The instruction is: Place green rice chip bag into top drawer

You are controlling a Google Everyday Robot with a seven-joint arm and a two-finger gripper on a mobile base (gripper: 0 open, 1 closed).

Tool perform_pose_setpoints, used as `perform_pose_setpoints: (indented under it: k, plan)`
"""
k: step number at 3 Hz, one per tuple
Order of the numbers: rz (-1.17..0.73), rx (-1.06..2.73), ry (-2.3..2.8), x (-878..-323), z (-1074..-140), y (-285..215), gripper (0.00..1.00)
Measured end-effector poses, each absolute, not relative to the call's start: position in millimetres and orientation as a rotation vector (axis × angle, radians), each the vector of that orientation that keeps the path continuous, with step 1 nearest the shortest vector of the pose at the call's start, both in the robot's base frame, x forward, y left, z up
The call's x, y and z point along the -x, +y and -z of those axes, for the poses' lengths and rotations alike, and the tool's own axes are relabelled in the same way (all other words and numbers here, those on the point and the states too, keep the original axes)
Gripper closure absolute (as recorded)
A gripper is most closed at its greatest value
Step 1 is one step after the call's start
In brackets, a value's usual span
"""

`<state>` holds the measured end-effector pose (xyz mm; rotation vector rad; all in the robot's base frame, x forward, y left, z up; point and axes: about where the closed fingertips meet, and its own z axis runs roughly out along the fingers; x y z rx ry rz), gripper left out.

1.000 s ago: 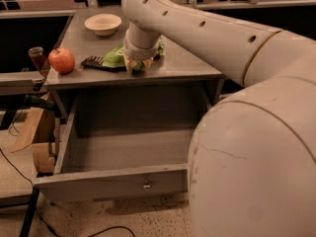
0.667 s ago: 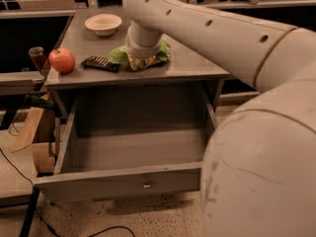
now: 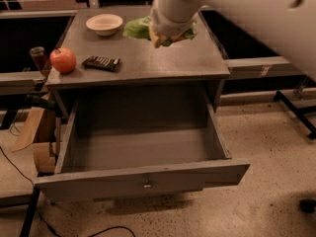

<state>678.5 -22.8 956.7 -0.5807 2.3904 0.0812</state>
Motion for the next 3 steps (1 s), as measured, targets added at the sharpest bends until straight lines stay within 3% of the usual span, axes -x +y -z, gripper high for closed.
perform_pose_setpoints:
  k: [2,3]
  plan:
    - [-0.302,0.793,2.352,-617.8,-1019.8,-70.8,1.00]
    - [-0.528,0.940,2.436,-580.8,-1004.9,-53.0,1.00]
